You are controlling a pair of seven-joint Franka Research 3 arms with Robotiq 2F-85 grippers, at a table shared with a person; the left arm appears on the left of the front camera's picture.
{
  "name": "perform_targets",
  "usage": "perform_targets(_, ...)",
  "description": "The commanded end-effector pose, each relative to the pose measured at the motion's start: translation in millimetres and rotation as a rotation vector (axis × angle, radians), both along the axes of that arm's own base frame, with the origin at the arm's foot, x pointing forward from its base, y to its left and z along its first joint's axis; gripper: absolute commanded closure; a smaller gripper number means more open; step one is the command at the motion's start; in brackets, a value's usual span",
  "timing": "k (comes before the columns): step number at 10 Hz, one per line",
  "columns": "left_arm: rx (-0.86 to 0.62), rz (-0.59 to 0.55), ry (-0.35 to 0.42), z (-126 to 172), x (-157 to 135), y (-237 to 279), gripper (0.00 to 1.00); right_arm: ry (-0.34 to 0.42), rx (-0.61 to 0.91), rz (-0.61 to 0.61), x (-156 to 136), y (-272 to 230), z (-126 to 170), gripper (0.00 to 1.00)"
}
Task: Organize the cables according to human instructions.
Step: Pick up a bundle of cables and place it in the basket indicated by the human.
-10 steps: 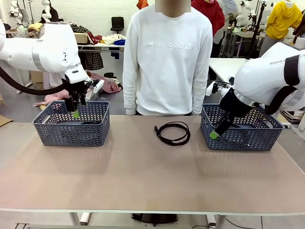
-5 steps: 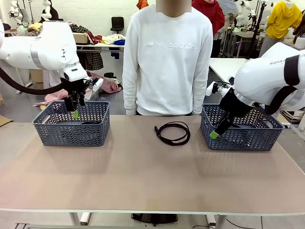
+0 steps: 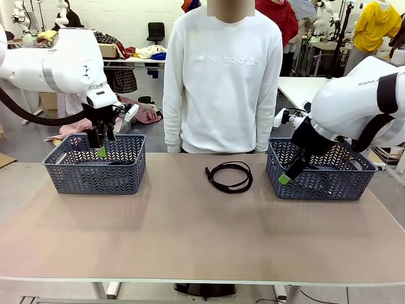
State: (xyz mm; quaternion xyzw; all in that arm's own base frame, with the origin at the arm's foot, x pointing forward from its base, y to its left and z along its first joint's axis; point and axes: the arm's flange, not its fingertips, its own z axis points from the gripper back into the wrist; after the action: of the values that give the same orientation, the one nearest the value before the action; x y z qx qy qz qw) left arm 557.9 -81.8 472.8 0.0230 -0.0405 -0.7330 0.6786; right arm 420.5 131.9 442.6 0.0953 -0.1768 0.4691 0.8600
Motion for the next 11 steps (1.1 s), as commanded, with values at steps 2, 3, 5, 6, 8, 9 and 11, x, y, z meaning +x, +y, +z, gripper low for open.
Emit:
perform_targets(2,-0.045,0.07,-0.005,5.1,-7.5,-5.6,0.0,-0.002,0.0,-0.003,1.4,0.9,1.6,0.0)
perform_targets(3,-0.07,0.112,-0.015,10.6,-17.9,-13.2,0.0,-0.002,0.0,-0.003,1.4,0.9,1.6,0.0)
perform_targets(5,-0.169,0.162,0.01,17.1,-42.9,-27.0,0.0,-0.002,0.0,-0.003,1.4,0.9,1.6,0.0)
perform_targets(6,-0.212,0.185,0.027,16.3,-56.6,-33.3,0.0,-0.002,0.0,-0.003,1.4,0.9,1.6,0.0)
perform_targets(8,-0.281,0.234,0.036,8.5,-81.2,-45.6,0.0,-0.002,0.0,-0.003,1.4,0.9,1.6,0.0)
perform_targets(9,-0.306,0.245,0.034,3.7,-91.2,-52.1,0.0,-0.002,0.0,-0.003,1.4,0.9,1.6,0.0)
perform_targets(11,-0.34,0.254,0.033,-1.0,-106.6,-66.5,0.0,-0.002,0.0,-0.003,1.4,0.9,1.6,0.0)
